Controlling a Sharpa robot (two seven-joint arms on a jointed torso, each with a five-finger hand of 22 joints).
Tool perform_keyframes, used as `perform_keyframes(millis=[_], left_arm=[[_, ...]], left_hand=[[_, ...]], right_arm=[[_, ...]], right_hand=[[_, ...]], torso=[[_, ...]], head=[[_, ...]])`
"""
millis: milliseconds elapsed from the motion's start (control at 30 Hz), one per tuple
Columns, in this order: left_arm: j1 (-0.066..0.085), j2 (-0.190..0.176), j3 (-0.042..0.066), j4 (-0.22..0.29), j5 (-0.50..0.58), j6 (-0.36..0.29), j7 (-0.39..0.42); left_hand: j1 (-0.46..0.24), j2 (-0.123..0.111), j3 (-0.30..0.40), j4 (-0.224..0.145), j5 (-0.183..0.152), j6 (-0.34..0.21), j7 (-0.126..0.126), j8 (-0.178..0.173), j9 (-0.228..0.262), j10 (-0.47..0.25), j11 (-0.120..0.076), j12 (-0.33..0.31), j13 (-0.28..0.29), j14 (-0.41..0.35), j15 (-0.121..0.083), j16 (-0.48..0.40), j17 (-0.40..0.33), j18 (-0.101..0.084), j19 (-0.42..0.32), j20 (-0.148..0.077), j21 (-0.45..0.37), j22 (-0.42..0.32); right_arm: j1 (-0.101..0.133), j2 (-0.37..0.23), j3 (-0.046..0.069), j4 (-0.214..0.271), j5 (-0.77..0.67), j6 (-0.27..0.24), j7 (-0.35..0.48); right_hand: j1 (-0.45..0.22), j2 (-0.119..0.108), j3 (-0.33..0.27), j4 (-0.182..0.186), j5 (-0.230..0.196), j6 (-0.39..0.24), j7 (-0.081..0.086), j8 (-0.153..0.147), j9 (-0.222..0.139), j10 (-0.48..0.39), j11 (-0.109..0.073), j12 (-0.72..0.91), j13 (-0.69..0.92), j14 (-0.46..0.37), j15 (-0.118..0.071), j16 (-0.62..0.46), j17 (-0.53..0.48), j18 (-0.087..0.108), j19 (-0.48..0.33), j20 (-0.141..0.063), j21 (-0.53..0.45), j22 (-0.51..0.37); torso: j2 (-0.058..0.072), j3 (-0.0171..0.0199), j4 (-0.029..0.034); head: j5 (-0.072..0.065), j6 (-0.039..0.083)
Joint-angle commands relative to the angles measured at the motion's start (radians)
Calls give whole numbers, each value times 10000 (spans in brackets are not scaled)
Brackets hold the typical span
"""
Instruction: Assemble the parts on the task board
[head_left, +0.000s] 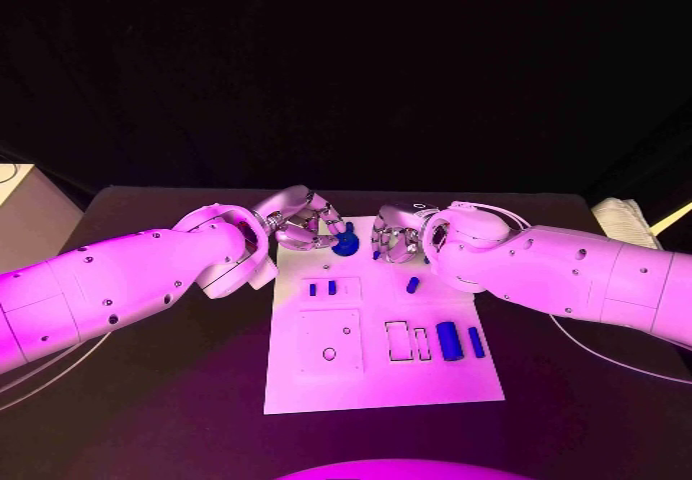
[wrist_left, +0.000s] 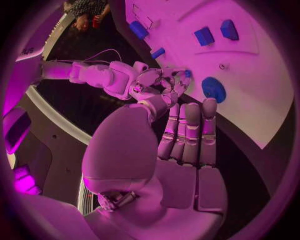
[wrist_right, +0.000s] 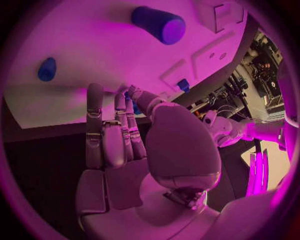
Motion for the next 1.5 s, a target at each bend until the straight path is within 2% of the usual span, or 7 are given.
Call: perform_keyframes(millis=[33,67,533,833,1133,1267,1500], left_arm=[[9,4,10,20,62,110,14],[9,3,10,20,62,109,13],[9,-15,10,22,62,90,0],[9,-28,10,25,62,80,-2],[9,-86,10,49,62,40,3],[8,-128,10,60,62,29,7],[7,-199,10,71,62,47,-3]], left_hand=[[51,61,10,24,-13,-20,67,-58,8,-32,8,-70,-11,15,10,-63,-10,152,-36,-20,-44,-16],[68,68,14,16,-13,-30,75,-67,8,-39,12,-72,-18,14,12,-64,-16,152,-34,-19,-42,-16],[94,77,20,1,-15,-38,81,-76,9,-45,16,-75,-25,13,14,-67,-23,153,-31,-19,-39,-15],[94,77,20,1,-15,-38,81,-76,9,-45,16,-75,-25,13,14,-67,-23,153,-31,-19,-39,-15],[133,104,33,-17,-15,-38,86,-84,13,-45,20,-72,-34,13,16,-69,-33,153,-25,-19,-31,-12],[133,104,33,-17,-15,-38,86,-84,13,-45,20,-72,-34,13,16,-69,-33,153,-25,-19,-31,-12],[152,116,38,-27,-15,-41,89,-89,15,-41,21,-69,-38,13,16,-70,-38,153,-22,-19,-26,-9]], right_arm=[[-16,-15,-2,67,-159,-276,-47],[-19,-18,-2,83,-159,-287,-45],[-113,-3,-25,142,-148,-10,-24],[-145,-13,-34,194,-146,-226,-51],[-124,-438,-20,683,287,-1597,173],[-91,-513,-4,825,572,-1760,330],[-60,-278,8,686,1103,-1622,582]], right_hand=[[46,-80,-95,-16,-69,46,-34,53,50,-90,12,70,58,220,-27,63,-18,-15,-8,-1,68,39],[54,-82,-127,-16,-69,49,-41,92,92,-139,11,134,117,140,-27,-75,-243,-71,132,0,327,357],[100,-81,-331,23,-68,86,-153,480,508,-486,-72,922,770,72,-82,18,-248,-59,90,-28,316,478],[100,-106,-351,55,-69,14,-169,597,667,-710,-91,1299,1094,53,-101,40,-284,-61,77,-50,295,528],[164,-50,-200,110,-38,-497,-44,369,692,-782,-81,1729,1399,176,-97,242,-71,-145,397,-48,747,1102],[201,-22,-101,118,-24,-604,-24,275,686,-722,-98,1833,1454,217,-117,284,-34,-162,493,-63,866,1247],[134,159,259,309,17,-1062,123,-234,545,-500,-70,2011,1537,299,-101,354,9,-216,682,-63,1114,1590]], torso=[[2,-1,2],[2,-1,2],[5,6,5],[5,6,-4],[5,0,-10],[5,3,-15],[7,6,11]], head=[[5,-5],[5,-5],[20,-41],[23,-39],[70,-44],[70,-38],[51,-28]])
